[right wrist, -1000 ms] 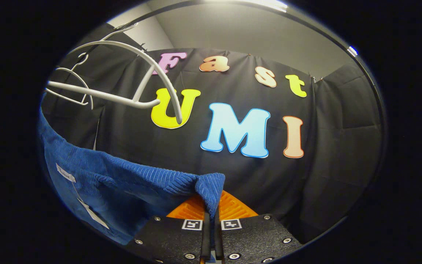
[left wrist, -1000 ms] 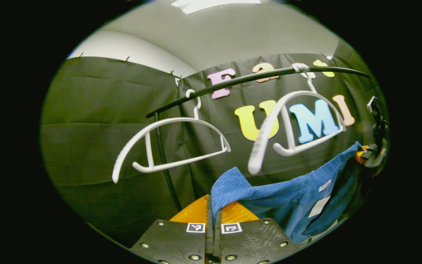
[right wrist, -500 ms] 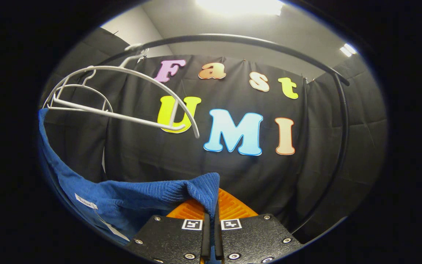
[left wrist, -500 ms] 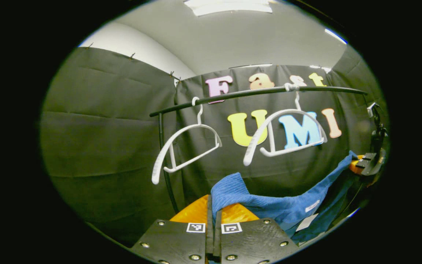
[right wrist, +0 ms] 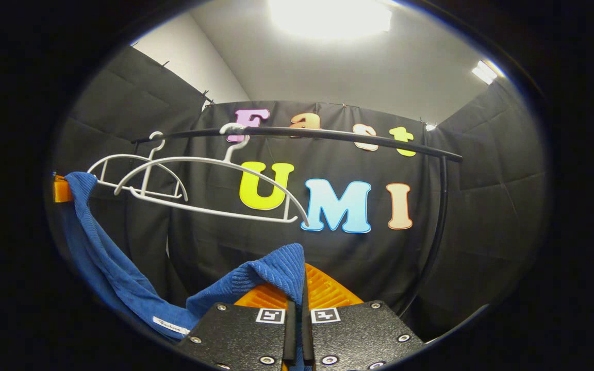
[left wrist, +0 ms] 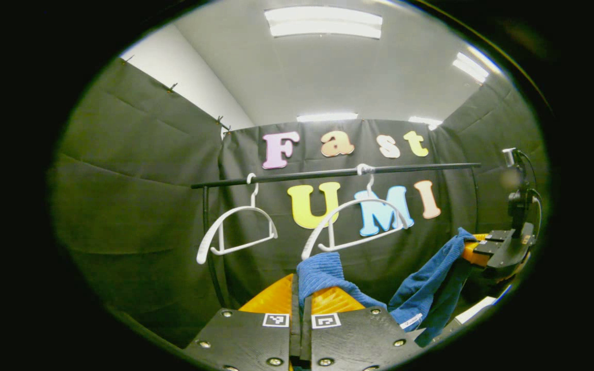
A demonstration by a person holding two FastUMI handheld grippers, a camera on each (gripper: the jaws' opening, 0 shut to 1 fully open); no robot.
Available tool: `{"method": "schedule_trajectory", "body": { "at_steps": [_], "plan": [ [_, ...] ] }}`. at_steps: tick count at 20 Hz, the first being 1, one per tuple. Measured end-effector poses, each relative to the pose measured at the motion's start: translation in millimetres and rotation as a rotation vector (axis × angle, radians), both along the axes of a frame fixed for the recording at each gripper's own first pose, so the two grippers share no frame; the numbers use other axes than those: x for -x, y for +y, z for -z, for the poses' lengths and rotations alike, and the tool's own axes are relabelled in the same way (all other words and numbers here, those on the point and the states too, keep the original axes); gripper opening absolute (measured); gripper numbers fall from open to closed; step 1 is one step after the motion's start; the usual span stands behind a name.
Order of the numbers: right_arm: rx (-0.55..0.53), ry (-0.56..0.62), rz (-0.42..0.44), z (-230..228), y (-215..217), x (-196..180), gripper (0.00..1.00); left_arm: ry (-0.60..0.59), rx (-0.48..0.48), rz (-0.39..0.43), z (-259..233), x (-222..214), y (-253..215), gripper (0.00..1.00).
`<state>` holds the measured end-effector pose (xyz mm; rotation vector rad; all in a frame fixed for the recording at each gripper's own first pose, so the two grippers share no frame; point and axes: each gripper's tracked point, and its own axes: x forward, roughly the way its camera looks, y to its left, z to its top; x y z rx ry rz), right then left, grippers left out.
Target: Grasp the clothes on the hanger with both hands and then place them into the laundry hamper below.
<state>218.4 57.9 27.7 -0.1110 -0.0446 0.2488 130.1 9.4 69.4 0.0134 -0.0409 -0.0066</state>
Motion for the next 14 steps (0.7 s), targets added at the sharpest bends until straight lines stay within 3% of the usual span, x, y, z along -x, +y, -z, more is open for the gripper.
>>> {"method": "schedule_trajectory", "body": {
  "at_steps": [8, 10, 11, 13, 14],
  "plan": [
    [-0.028, 0.060, -0.044, 16, 39, 80, 0.04, 0.012, 0.105, 0.138, 19, 31, -33, 0.01],
    [-0.027, 0.091, -0.058, 28, 50, 92, 0.04, 0.034, 0.131, 0.159, 31, 40, -42, 0.01],
    [-0.028, 0.109, -0.067, 35, 53, 96, 0.04, 0.048, 0.140, 0.170, 38, 41, -49, 0.05],
    [-0.030, 0.142, -0.084, 50, 59, 100, 0.04, 0.076, 0.148, 0.188, 56, 37, -60, 0.01],
    [-0.030, 0.160, -0.091, 60, 60, 101, 0.04, 0.091, 0.150, 0.195, 65, 34, -66, 0.05]
  ]
}}
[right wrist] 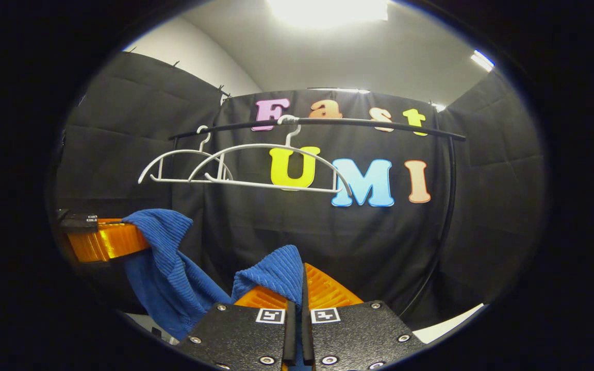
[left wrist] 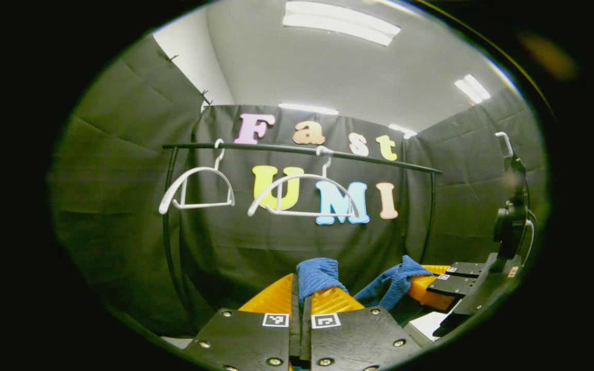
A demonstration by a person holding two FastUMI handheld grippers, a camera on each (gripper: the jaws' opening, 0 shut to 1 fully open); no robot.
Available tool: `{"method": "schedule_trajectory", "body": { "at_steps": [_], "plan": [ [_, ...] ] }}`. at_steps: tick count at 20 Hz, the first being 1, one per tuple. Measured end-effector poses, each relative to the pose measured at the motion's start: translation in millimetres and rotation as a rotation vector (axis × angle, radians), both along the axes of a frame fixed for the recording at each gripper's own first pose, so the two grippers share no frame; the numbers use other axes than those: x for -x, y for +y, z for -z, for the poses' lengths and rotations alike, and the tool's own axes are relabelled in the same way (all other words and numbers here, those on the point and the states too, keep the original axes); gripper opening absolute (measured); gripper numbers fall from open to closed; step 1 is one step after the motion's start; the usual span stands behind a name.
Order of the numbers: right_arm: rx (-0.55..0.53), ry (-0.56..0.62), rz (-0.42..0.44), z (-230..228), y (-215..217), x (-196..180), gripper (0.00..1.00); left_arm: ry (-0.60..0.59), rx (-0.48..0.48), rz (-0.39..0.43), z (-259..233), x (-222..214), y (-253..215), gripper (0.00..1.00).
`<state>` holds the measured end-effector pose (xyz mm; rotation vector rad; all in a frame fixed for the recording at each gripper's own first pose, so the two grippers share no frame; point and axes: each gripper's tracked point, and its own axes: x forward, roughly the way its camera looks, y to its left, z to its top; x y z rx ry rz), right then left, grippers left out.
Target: Grasp the clothes on the hanger with both hands and then place them into the laundry hamper below.
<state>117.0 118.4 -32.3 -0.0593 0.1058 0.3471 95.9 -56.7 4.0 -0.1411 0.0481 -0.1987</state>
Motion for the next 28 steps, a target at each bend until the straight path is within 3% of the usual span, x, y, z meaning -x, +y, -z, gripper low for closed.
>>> {"method": "schedule_trajectory", "body": {
  "at_steps": [8, 9, 10, 13, 14, 17, 18, 19, 20, 28],
  "plan": [
    [-0.017, 0.194, -0.001, 93, -9, 18, 0.04, 0.177, 0.010, 0.017, 94, 6, -23, 0.01],
    [-0.007, 0.215, 0.005, 104, -11, 21, 0.05, 0.198, 0.008, 0.016, 104, 10, -24, 0.05],
    [0.002, 0.232, 0.005, 114, -13, 24, 0.04, 0.221, 0.005, 0.021, 116, 15, -25, 0.01],
    [0.049, 0.276, 0.012, 142, -20, 32, 0.04, 0.281, -0.017, 0.029, 152, 19, -27, 0.01],
    [0.061, 0.289, 0.012, 151, -22, 35, 0.05, 0.303, -0.028, 0.029, 162, 19, -26, 0.05],
    [0.101, 0.323, 0.008, 173, -23, 36, 0.05, 0.365, -0.044, 0.026, 191, 24, -23, 0.01],
    [0.115, 0.336, 0.007, 181, -24, 37, 0.04, 0.384, -0.052, 0.026, 201, 26, -22, 0.05],
    [0.128, 0.350, 0.005, 190, -26, 39, 0.05, 0.406, -0.062, 0.027, 208, 27, -22, 0.01],
    [0.138, 0.365, 0.006, 198, -27, 41, 0.05, 0.428, -0.073, 0.029, 219, 30, -20, 0.05],
    [0.229, 0.494, 0.032, 265, -47, 67, 0.05, 0.620, -0.133, 0.035, 322, 68, -19, 0.01]
  ]
}}
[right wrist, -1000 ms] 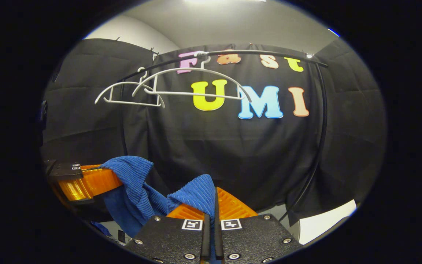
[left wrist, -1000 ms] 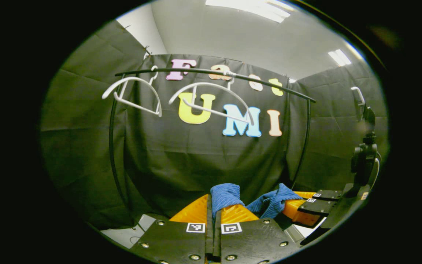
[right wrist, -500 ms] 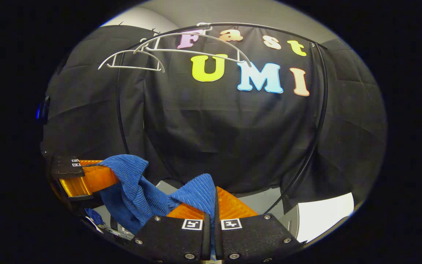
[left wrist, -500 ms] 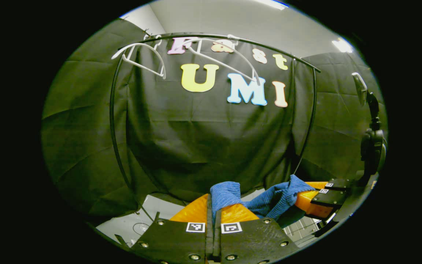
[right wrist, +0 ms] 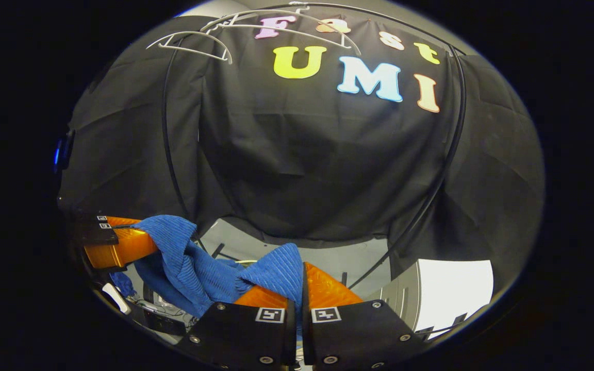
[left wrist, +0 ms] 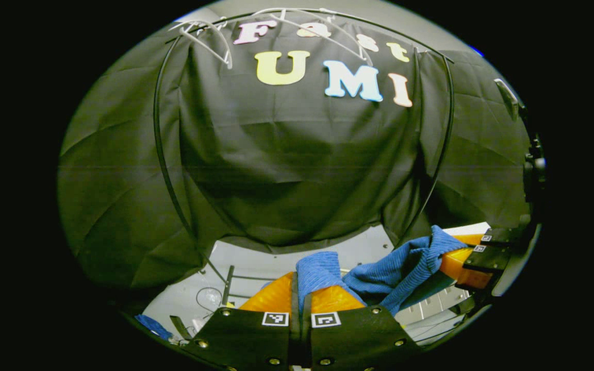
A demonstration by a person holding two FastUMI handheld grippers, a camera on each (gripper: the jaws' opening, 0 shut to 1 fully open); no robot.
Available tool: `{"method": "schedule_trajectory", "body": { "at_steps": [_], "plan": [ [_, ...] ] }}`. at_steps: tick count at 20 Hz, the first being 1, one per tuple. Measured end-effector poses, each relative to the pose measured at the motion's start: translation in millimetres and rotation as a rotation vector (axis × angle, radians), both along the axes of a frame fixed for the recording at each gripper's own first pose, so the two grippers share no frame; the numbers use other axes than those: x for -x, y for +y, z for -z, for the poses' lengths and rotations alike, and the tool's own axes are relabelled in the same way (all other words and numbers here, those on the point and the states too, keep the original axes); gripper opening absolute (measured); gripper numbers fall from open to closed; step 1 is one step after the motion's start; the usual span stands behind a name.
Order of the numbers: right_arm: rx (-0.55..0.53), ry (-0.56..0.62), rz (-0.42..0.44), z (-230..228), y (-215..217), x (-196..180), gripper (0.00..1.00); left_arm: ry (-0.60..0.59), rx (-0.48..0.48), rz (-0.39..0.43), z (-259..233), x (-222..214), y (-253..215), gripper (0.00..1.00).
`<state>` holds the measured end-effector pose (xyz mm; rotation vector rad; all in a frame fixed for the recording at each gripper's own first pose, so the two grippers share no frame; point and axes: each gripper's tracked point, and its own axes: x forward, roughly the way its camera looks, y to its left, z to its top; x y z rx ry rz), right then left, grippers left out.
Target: Grasp the clothes on the hanger with both hands and then place them into the laundry hamper below.
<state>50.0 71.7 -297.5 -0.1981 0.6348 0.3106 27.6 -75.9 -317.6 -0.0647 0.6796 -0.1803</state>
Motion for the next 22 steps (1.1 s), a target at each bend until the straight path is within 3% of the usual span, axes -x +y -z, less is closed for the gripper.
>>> {"method": "schedule_trajectory", "body": {
  "at_steps": [3, 4, 8, 10, 11, 12, 15, 17, 18, 19, 20, 22],
  "plan": [
    [0.026, 0.040, 0.005, 20, -3, 10, 0.06, 0.056, -0.019, 0.005, 23, 8, 2, 0.05],
    [0.039, 0.058, 0.006, 28, -4, 12, 0.06, 0.075, -0.030, 0.009, 31, 10, 2, 0.01],
    [0.058, 0.125, 0.008, 49, -10, 19, 0.09, 0.138, -0.073, 0.036, 52, 19, 1, 0.01],
    [0.053, 0.150, 0.004, 52, -10, 23, 0.17, 0.168, -0.076, 0.044, 63, 23, 1, 0.03],
    [0.048, 0.155, 0.006, 51, -10, 25, 0.36, 0.186, -0.077, 0.040, 71, 28, 3, 0.10],
    [0.049, 0.162, 0.007, 55, -13, 29, 0.41, 0.193, -0.079, 0.035, 73, 31, 4, 0.25],
    [0.044, 0.155, 0.009, 51, -15, 28, 0.75, 0.171, -0.085, 0.022, 63, 30, 4, 0.69],
    [0.041, 0.152, 0.017, 52, -13, 30, 0.86, 0.155, -0.099, 0.022, 55, 27, 6, 0.99],
    [0.038, 0.152, 0.022, 52, -13, 30, 0.87, 0.147, -0.105, 0.023, 51, 27, 6, 0.94],
    [0.033, 0.148, 0.027, 50, -13, 29, 0.88, 0.141, -0.111, 0.024, 47, 27, 7, 0.99],
    [0.030, 0.143, 0.031, 49, -13, 28, 0.89, 0.136, -0.112, 0.026, 44, 26, 8, 0.94],
    [0.028, 0.130, 0.040, 43, -15, 27, 0.91, 0.119, -0.106, 0.026, 36, 23, 9, 0.94]
  ]
}}
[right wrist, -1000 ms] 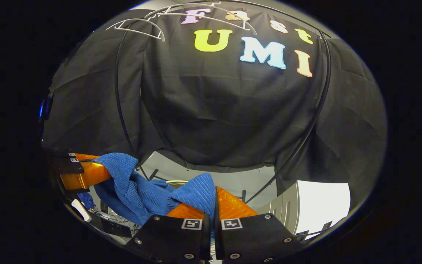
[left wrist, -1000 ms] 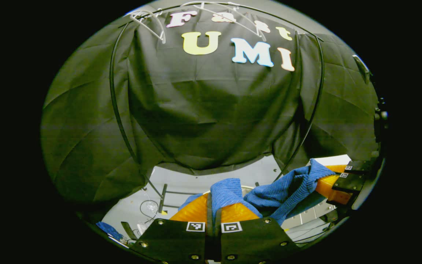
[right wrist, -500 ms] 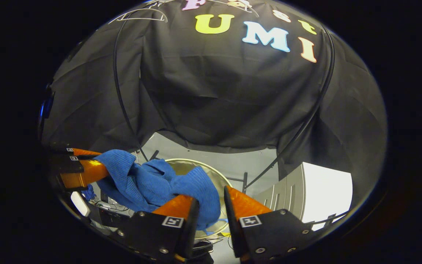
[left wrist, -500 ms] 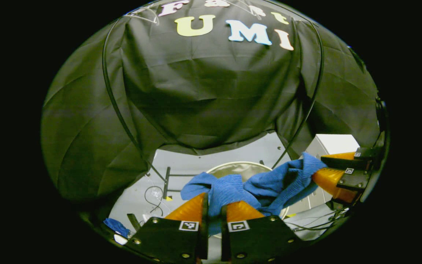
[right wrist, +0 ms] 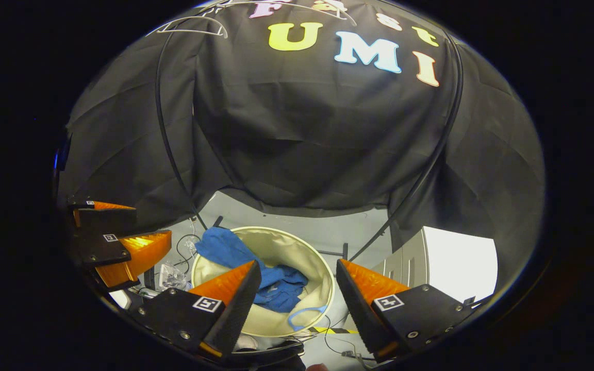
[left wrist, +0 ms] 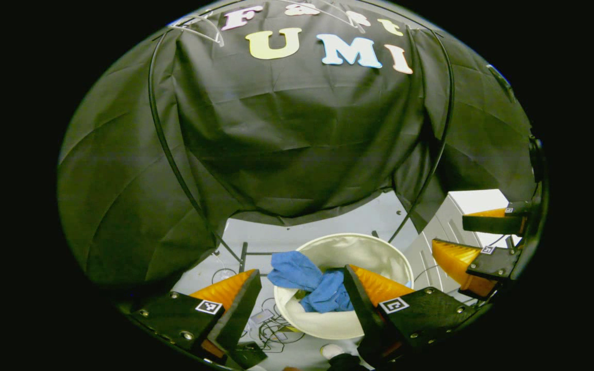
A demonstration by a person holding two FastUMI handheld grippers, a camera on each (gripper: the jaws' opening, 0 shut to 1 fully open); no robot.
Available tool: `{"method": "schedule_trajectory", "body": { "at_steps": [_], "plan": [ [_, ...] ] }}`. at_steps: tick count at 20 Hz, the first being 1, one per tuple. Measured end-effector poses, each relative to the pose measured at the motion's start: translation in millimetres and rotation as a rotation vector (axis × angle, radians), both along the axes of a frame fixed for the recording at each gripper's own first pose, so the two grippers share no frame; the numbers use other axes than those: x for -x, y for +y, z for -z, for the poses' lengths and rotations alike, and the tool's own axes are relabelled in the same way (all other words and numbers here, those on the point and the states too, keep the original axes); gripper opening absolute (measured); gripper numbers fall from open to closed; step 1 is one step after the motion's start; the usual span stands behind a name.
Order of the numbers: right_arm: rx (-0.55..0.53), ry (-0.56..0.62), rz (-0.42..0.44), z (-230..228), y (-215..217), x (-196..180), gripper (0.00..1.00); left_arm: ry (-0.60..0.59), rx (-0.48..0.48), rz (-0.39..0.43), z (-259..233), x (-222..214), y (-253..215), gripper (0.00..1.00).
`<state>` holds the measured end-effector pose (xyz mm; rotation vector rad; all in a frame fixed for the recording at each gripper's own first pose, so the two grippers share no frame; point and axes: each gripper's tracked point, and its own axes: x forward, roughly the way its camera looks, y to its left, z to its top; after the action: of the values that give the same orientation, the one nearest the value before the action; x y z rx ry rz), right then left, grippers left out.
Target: Grasp the clothes on the hanger with both hands and then place them into the laundry hamper below.
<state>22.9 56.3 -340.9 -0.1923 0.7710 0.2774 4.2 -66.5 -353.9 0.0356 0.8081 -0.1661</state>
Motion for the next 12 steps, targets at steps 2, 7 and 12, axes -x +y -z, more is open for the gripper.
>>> {"method": "schedule_trajectory", "body": {
  "at_steps": [2, 7, 12],
  "plan": [
    [-0.005, -0.018, 0.012, -13, -2, 1, 0.92, -0.021, 0.007, 0.000, -12, -1, 1, 0.94],
    [-0.032, -0.097, 0.047, -55, -4, -5, 0.93, -0.127, 0.023, 0.010, -62, -10, 8, 0.93],
    [-0.079, -0.235, 0.080, -121, -4, -12, 0.94, -0.305, 0.045, 0.022, -142, -29, 12, 0.93]
  ]
}}
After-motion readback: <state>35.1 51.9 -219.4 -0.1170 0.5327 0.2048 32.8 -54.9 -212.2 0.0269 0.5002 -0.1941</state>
